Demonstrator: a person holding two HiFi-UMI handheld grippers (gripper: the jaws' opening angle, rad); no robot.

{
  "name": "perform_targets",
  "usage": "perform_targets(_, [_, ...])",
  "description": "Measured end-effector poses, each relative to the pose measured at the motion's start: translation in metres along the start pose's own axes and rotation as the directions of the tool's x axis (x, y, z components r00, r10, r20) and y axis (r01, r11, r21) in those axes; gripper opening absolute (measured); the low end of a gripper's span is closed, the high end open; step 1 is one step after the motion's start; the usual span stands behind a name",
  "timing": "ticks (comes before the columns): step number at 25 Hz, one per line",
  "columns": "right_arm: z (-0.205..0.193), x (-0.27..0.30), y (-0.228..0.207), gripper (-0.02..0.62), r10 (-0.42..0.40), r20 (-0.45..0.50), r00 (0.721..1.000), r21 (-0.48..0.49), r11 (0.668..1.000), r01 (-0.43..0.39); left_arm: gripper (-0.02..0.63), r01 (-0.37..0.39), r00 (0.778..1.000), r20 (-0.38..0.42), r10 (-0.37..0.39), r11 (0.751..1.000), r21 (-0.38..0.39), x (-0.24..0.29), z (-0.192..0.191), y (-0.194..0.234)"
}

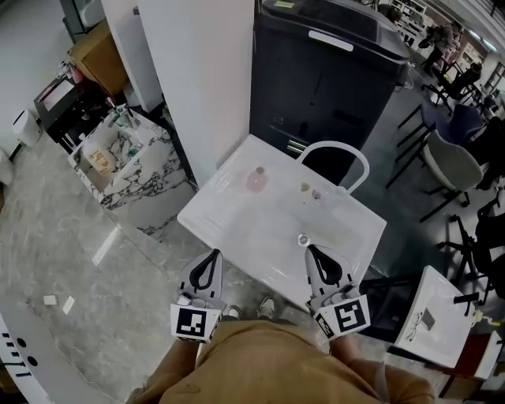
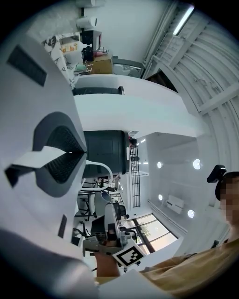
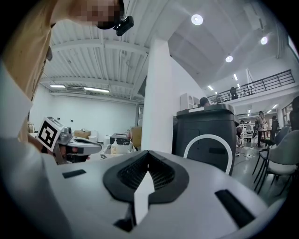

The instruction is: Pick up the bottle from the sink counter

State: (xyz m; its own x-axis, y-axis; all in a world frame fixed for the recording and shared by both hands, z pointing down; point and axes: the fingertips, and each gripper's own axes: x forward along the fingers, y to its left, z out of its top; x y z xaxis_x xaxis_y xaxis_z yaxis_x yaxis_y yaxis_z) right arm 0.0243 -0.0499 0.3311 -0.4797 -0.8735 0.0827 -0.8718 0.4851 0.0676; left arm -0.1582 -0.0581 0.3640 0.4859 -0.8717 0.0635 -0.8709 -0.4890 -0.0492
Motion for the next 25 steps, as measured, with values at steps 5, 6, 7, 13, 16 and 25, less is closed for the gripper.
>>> perform_targets(5, [-0.007,0.004,-0.021,0.005,0.006,-0.008,1.000,0.013,1.000,-0.006,-0.002,-0.030,1.000,0.009,0.030,0.999,0.021,0.022,0.001,0.000])
perform_targets(6, [-0.009,0.005,-0.024,0.005,0.009,-0.011,1.000,0.016,1.000,-0.009,-0.002,-0.035,0.999,0.005,0.035,0.999,0.018,0.026,0.002,0.000])
perform_targets(7, [-0.011,0.006,-0.027,0.005,0.013,-0.015,1.000,0.019,1.000,-0.012,-0.002,-0.037,0.999,0.002,0.037,0.999,0.016,0.031,0.002,-0.002])
perform_targets(13, [-0.022,0.015,-0.034,0.004,0.037,-0.028,0.999,0.038,0.999,-0.036,-0.002,-0.030,0.999,0.025,0.028,0.998,0.052,0.049,0.006,-0.009])
perform_targets(16, [-0.024,0.019,-0.033,0.004,0.051,-0.030,0.998,0.045,0.998,-0.050,-0.002,-0.037,0.999,0.021,0.036,0.997,0.061,0.056,0.004,-0.008])
perform_targets(25, [-0.032,0.020,-0.033,0.004,0.065,-0.053,0.996,0.053,0.997,-0.063,0.002,-0.025,1.000,0.002,0.025,0.999,0.032,0.093,-0.016,0.003])
